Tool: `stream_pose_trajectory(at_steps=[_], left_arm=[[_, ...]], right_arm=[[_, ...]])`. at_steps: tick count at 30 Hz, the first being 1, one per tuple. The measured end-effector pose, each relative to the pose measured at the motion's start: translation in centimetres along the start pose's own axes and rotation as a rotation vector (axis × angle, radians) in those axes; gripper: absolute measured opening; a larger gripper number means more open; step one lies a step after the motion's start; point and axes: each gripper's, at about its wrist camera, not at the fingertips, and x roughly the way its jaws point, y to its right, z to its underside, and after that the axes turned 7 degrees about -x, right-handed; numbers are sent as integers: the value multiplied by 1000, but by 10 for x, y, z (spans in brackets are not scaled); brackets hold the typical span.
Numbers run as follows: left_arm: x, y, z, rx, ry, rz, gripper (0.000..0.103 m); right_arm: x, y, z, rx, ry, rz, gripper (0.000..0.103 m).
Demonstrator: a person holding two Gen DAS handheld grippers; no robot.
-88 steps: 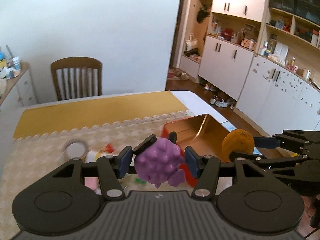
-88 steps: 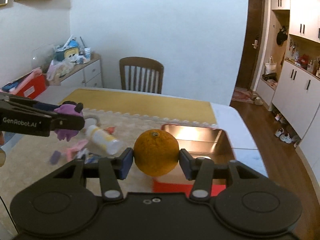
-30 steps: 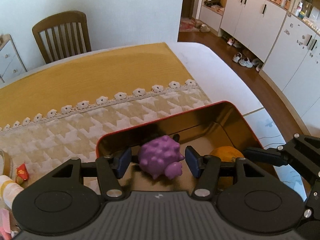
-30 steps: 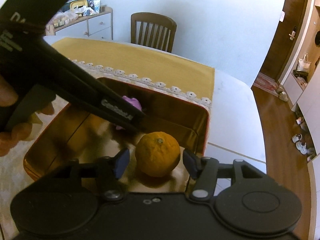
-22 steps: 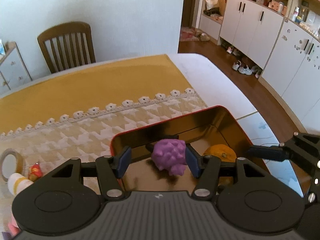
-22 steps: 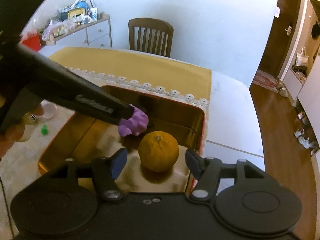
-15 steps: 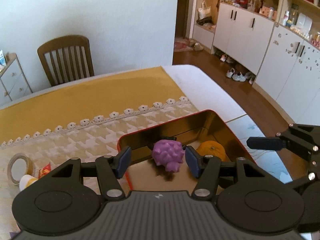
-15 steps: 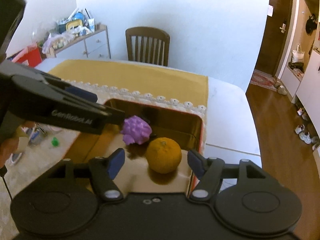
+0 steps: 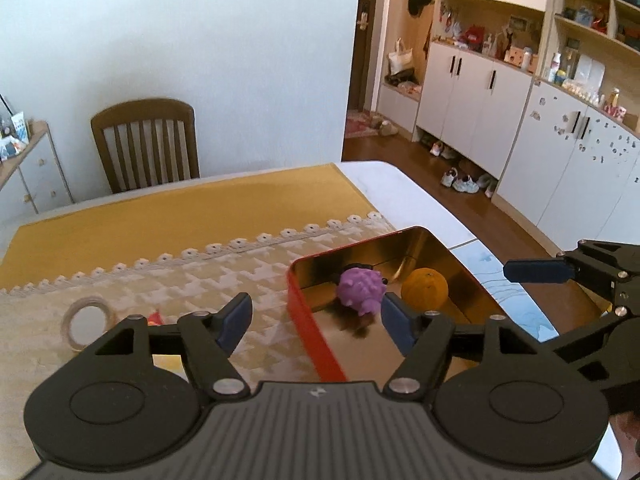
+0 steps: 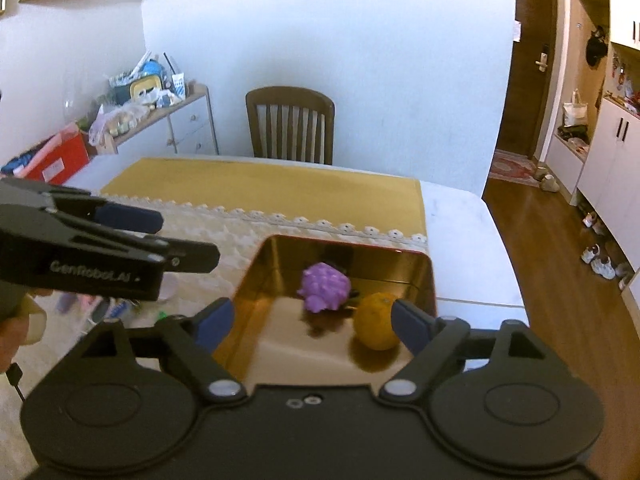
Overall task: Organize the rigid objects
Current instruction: 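Withdraw both tools from the red tin back over the table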
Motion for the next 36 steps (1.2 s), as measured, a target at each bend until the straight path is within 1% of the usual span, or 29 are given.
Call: stream_pose_trajectory(at_steps=[5,6,8,10,14,18,23,27,30,33,36], left_arm=[[-24,-23,10,13,25,14,72],[-28,-28,12,13,28,17,73],[-38,-38,17,9,38,23,82],[-48,-49,22,9,51,26,82],[-65,-69,35,21,63,20,82],[-78,-95,49,10,72,10,83],[-88,-132,64,-48,64,-32,84],[-81,-167,74,-129,8,-68,84],[-76,-189,83,-173,-8,-109,84],[-68,-204,91,-174,-11,-155,84],[-59,-215,103,-174,-24,-186,84]], right_arm=[[-11,-25,-1,20,23,15,94],[-13,-29,-1,21,28,15,96],[-17,-40,-1,20,44,15,100],[-19,-51,-1,23,54,15,102],[-22,-74,0,21,61,11,103],[-24,-96,-2,4,65,11,103],[-20,-122,-1,-1,49,4,103],[-10,-140,3,3,16,-17,103],[0,-155,5,-6,-14,-34,103],[11,-171,7,-17,-47,-56,103],[24,-189,7,-49,-83,-77,103]])
